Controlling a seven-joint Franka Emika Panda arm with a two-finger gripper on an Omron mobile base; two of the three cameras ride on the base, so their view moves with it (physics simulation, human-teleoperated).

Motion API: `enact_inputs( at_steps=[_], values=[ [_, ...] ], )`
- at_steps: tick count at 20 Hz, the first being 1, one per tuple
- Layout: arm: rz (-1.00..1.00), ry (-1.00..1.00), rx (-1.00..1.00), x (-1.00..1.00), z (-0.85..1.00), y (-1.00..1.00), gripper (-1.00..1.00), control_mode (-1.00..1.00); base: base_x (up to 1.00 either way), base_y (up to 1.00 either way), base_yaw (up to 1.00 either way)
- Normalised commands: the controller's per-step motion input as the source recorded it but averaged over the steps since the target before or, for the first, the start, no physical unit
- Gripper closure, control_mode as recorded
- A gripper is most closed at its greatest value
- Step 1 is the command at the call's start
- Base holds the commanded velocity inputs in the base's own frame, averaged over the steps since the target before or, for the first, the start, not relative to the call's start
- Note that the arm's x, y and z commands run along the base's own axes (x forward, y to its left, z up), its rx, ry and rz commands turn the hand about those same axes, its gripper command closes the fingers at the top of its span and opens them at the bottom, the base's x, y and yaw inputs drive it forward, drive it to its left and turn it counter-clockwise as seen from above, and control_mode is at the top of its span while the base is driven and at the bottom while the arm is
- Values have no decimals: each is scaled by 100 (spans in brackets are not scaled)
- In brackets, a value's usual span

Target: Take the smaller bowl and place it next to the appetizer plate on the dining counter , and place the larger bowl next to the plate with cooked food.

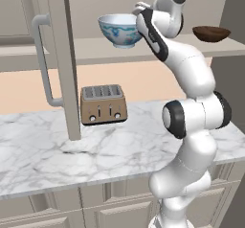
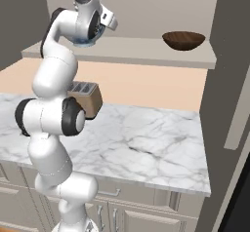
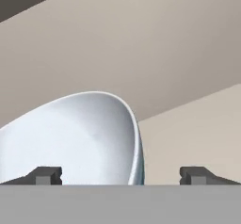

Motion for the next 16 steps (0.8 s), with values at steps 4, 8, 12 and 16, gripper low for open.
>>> enact_inputs(
  at_steps=[4, 8, 12, 16],
  values=[
    [0, 5, -4, 59, -49, 23, -100, -100, 0, 0, 0],
    [-1, 2, 2, 13, -37, 6, 100, -100, 0, 0, 0],
    [-6, 0, 14, 0, -34, 0, 100, -100, 0, 0, 0],
    [-21, -2, 16, -1, -28, 0, 100, -100, 0, 0, 0]
  ],
)
